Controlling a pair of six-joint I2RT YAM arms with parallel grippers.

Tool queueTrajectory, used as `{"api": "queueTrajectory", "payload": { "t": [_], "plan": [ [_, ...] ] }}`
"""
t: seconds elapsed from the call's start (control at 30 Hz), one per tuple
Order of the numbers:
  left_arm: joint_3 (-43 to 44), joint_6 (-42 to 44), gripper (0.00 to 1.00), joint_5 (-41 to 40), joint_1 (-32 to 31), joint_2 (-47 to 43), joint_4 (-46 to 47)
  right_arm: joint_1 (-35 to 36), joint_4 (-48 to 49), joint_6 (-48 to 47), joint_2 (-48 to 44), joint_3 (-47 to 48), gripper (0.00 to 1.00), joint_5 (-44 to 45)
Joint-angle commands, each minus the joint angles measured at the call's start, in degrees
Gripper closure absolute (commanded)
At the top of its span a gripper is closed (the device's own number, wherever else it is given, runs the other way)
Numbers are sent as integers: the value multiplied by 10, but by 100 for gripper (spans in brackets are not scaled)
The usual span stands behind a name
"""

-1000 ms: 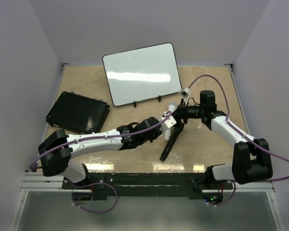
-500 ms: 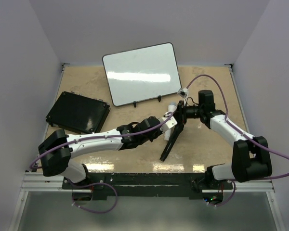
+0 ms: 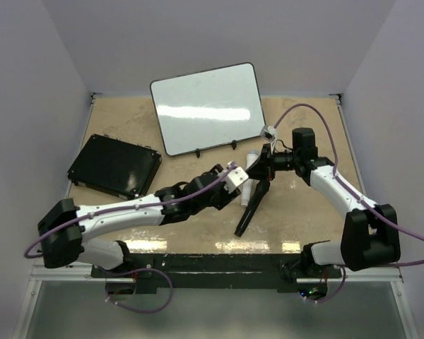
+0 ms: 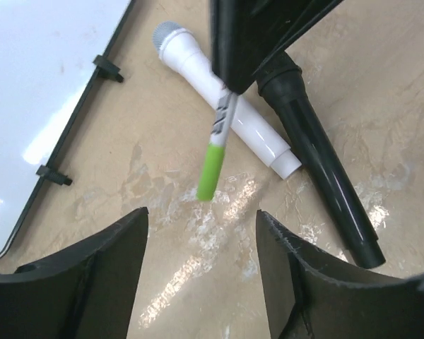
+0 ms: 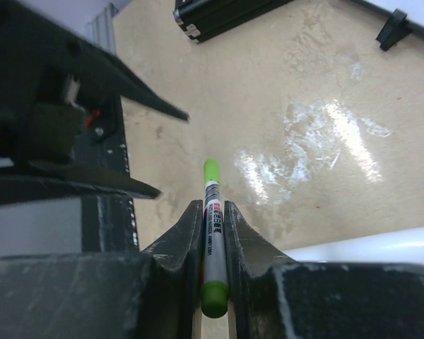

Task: Write a sentence on the whiteboard
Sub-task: Pass from the left arm to the right, then pass from the right arm to the left

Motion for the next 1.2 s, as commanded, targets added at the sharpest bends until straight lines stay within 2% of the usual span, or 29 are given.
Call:
{"api": "queueTrajectory", "payload": {
  "t": [0.0,0.07,0.17,0.3,0.4,0.63,1.03,1.17],
  "plan": [
    [-86,-83,30,99,58,-135,80,-3,-91,-147,-34,50,100,13],
    [-123,-88,24,152,83,-194,116,-1,-112,-169,-41,52,100,9],
    [-178,-64,23,221,97,-238,160,2,-141,-205,-41,58,100,3],
    [-217,10,23,311,97,-234,237,11,-176,-250,-41,63,100,-6],
    [-214,57,25,355,97,-193,269,17,-193,-273,-42,66,100,-10],
    [-140,103,33,363,94,-73,267,25,-216,-299,-40,73,100,-13],
    [-96,99,52,362,91,-1,260,27,-222,-304,-44,75,100,-20],
    [-93,98,54,352,92,11,258,27,-222,-304,-44,74,100,-22]
  ]
}}
